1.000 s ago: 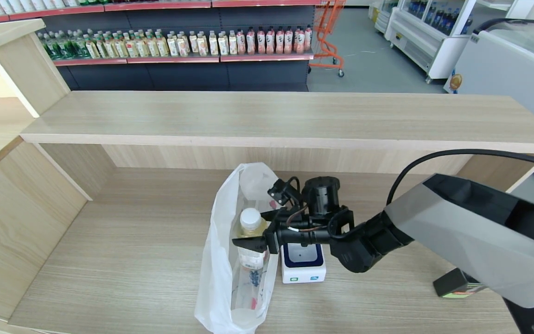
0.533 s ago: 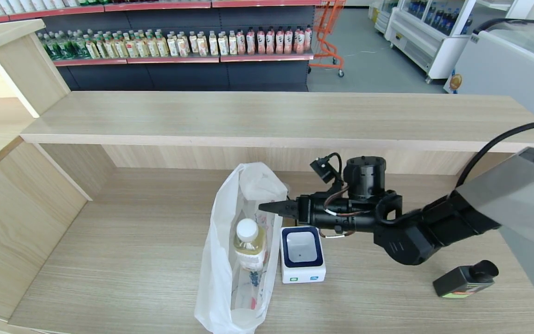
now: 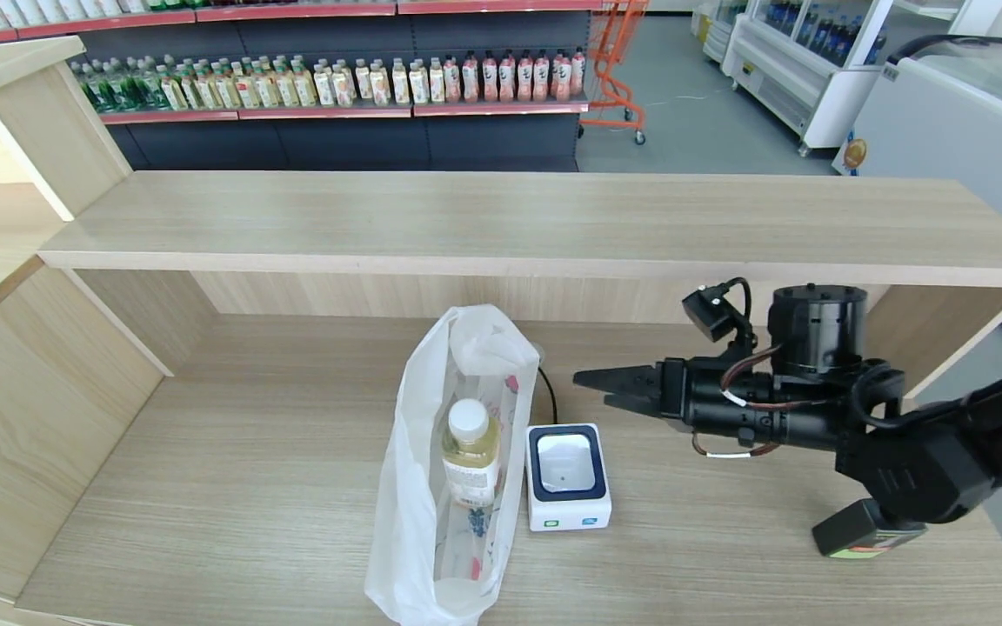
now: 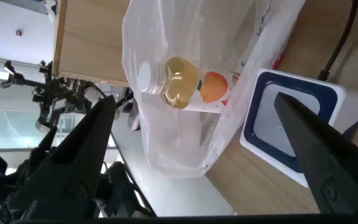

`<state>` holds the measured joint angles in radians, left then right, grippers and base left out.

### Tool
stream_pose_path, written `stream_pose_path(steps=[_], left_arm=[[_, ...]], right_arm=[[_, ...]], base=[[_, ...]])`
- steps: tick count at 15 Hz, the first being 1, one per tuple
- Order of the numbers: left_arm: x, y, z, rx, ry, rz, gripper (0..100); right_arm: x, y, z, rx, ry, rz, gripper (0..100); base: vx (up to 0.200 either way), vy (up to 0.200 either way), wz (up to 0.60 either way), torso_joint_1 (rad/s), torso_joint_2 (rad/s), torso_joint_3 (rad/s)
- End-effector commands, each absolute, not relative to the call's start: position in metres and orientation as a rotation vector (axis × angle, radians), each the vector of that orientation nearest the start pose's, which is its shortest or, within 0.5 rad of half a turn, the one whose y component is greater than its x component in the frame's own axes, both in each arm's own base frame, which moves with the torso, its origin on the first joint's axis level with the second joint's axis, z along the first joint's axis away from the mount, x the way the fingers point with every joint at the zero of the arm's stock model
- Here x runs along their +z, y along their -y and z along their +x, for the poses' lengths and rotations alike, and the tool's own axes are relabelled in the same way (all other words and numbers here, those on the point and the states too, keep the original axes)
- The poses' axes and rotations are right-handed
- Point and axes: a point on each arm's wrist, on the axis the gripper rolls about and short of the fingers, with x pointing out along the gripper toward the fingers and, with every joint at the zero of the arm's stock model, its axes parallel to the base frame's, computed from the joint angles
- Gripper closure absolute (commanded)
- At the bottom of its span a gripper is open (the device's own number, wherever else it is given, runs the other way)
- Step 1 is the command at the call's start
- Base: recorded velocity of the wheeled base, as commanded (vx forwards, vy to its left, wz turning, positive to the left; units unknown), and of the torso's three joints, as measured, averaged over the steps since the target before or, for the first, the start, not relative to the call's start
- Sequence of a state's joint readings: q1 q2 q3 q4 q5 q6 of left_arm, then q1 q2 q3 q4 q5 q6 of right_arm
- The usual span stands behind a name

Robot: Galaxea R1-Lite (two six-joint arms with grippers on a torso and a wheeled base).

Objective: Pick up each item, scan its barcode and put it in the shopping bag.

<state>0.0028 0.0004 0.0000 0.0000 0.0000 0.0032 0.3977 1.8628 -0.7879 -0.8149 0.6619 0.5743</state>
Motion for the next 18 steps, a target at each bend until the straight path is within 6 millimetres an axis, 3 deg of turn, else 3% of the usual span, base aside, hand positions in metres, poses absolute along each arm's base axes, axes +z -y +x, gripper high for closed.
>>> stream_pose_path(steps=[1, 2, 3, 5, 8, 9, 13, 18], left_arm=[[0.075, 0.000, -0.023, 0.003, 0.000, 0.003, 0], [0.075, 0.000, -0.023, 0.003, 0.000, 0.003, 0], [0.075, 0.000, -0.023, 0.003, 0.000, 0.003, 0], [0.075, 0.000, -0.023, 0.003, 0.000, 0.003, 0], [0.075, 0.000, -0.023, 0.003, 0.000, 0.003, 0], [0.075, 0.000, -0.023, 0.003, 0.000, 0.003, 0], [0.075, 0.000, -0.023, 0.005, 0.000, 0.003, 0], [0.075, 0.000, -0.023, 0.003, 0.000, 0.005, 0]], right_arm=[[0.188, -0.094, 0.250, 0.894, -0.428, 0.544, 0], [0.199, -0.087, 0.239, 0.892, -0.404, 0.538, 0], [0.221, -0.075, 0.201, 0.887, -0.404, 0.539, 0], [0.229, -0.059, 0.165, 0.823, -0.438, 0.483, 0], [0.216, -0.016, 0.159, 0.375, -0.362, 0.054, 0], [0.219, -0.008, 0.150, 0.279, -0.329, 0.028, 0], [0.230, -0.007, 0.110, 0.258, -0.272, 0.067, 0], [0.220, -0.005, 0.080, 0.196, -0.310, 0.140, 0]], base=[[0.000, 0.000, 0.00, 0.000, 0.00, 0.000], [0.000, 0.000, 0.00, 0.000, 0.00, 0.000], [0.000, 0.000, 0.00, 0.000, 0.00, 0.000], [0.000, 0.000, 0.00, 0.000, 0.00, 0.000], [0.000, 0.000, 0.00, 0.000, 0.00, 0.000], [0.000, 0.000, 0.00, 0.000, 0.00, 0.000], [0.000, 0.000, 0.00, 0.000, 0.00, 0.000], [0.000, 0.000, 0.00, 0.000, 0.00, 0.000]])
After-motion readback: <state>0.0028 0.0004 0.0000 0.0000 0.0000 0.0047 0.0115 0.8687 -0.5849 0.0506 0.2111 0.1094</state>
